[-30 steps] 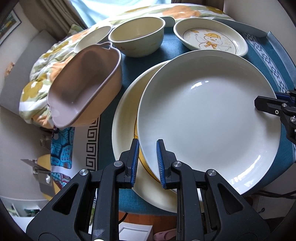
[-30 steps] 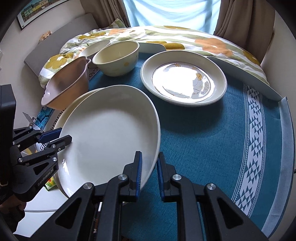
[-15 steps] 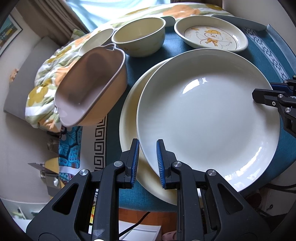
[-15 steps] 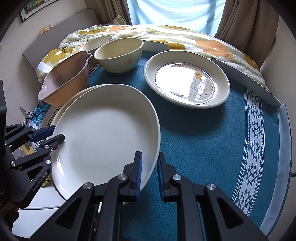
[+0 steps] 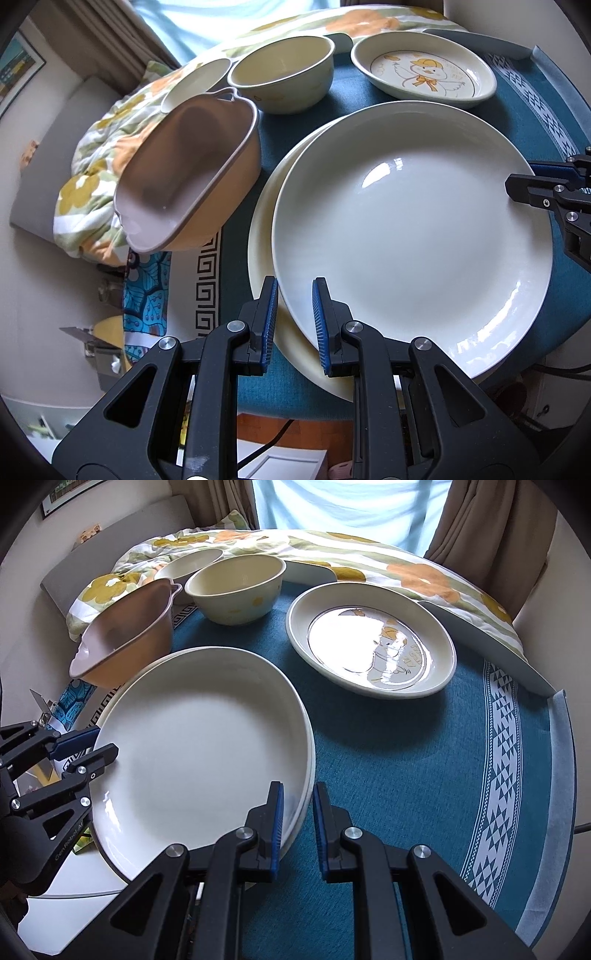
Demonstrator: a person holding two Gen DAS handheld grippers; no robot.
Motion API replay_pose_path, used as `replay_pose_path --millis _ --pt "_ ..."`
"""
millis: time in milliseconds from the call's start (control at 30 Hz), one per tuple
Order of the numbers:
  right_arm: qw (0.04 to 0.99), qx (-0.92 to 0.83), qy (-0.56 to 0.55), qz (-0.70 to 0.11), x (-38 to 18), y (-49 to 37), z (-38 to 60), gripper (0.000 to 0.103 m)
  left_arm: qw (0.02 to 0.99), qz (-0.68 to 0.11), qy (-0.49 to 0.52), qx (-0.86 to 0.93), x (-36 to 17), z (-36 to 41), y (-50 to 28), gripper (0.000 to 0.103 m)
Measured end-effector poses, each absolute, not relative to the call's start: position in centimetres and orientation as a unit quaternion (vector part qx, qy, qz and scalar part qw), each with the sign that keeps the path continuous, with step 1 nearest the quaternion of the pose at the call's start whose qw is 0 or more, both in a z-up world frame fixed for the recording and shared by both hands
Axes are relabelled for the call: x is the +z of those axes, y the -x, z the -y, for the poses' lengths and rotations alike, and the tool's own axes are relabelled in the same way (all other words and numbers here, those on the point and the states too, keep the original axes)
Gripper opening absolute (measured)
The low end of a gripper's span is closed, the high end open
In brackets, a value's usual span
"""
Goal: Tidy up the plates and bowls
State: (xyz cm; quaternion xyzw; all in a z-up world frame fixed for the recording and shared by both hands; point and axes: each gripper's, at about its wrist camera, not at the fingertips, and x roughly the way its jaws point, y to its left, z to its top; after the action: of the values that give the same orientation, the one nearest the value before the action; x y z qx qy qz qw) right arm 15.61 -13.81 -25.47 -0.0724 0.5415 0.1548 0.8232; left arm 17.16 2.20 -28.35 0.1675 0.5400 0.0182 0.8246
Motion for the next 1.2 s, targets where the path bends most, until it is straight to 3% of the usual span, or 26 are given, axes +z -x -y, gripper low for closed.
replay_pose_path --millis 400,667,700,733,767,800,833,867,900,1200 --pt "0.829 0.143 0.057 -0.538 -25.0 -15.4 14.1 0.015 0.826 -0.540 -0.162 0.018 -27.8 -2.5 -16.9 0.017" --pt "0.848 0.137 0.008 -0.512 -21.2 -15.9 16.1 0.015 0.855 -0.501 -0.129 -0.008 -22.1 -2.1 -17.0 0.018" --pt "0.850 0.137 -0.004 -0.509 -20.5 -16.1 16.6 0.015 0.863 -0.491 -0.117 -0.018 -20.9 -1.9 -17.2 0.024" --pt "0.853 0.135 -0.015 -0.505 -19.9 -16.2 17.0 0.015 0.871 -0.479 -0.105 -0.030 -19.8 -1.8 -17.4 0.047" --pt "0.856 0.131 -0.025 -0.499 -19.2 -16.3 17.6 0.018 0.878 -0.468 -0.097 -0.038 -18.7 -1.7 -17.7 0.067" --pt "0.861 0.125 -0.034 -0.492 -18.5 -16.5 18.2 0.039 0.886 -0.453 -0.091 -0.043 -17.7 -1.5 -17.9 0.102" --pt "0.867 0.119 -0.042 -0.482 -17.7 -16.6 18.9 0.058 0.897 -0.429 -0.088 -0.049 -16.5 -1.2 -18.0 0.102" --pt "0.873 0.115 -0.051 -0.472 -16.9 -16.8 19.5 0.097 0.904 -0.415 -0.086 -0.061 -15.7 -0.8 -18.2 0.102" --pt "0.879 0.111 -0.059 -0.460 -16.1 -16.8 20.2 0.103 0.904 -0.412 -0.086 -0.074 -15.1 -0.4 -18.7 0.103" --pt "0.886 0.091 -0.023 -0.455 -12.0 -20.6 25.2 0.103 0.873 -0.468 0.064 -0.118 -15.8 0.8 -24.8 0.102"
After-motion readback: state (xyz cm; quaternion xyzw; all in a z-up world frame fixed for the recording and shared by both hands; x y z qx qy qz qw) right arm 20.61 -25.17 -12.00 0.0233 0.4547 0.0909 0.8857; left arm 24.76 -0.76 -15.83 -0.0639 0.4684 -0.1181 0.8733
